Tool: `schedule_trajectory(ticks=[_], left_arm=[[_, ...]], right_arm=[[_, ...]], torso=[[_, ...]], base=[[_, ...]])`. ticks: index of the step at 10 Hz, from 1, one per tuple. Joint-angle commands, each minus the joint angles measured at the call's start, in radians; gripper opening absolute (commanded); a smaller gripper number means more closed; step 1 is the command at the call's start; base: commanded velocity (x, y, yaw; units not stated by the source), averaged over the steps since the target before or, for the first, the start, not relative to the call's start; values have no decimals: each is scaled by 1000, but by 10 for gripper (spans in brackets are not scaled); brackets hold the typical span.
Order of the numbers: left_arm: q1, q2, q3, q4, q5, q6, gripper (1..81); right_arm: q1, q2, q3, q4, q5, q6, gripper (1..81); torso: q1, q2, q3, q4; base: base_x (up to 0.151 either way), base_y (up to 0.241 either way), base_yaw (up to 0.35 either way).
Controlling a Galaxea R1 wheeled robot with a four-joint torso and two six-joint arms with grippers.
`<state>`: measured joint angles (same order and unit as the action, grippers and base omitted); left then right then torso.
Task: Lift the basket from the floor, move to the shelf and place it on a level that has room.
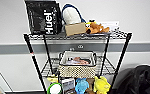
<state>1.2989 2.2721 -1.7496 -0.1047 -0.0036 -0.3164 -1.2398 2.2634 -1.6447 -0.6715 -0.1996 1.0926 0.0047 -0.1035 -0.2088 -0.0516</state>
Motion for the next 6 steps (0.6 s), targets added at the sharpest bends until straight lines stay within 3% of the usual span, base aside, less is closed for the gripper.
schedule_trajectory(ticks=[1, 6], left_arm=[[32, 115, -149, 91, 4, 5, 811], [90, 330, -450, 145, -16, 13, 811]], right_arm=[[-54, 128, -175, -134, 71, -8, 811], [-143, 357, -562, -180, 192, -17, 811]], torso=[[0, 0, 0, 0], [-1, -1, 1, 0]], base=[[0, 0, 0], [0, 0, 0]])
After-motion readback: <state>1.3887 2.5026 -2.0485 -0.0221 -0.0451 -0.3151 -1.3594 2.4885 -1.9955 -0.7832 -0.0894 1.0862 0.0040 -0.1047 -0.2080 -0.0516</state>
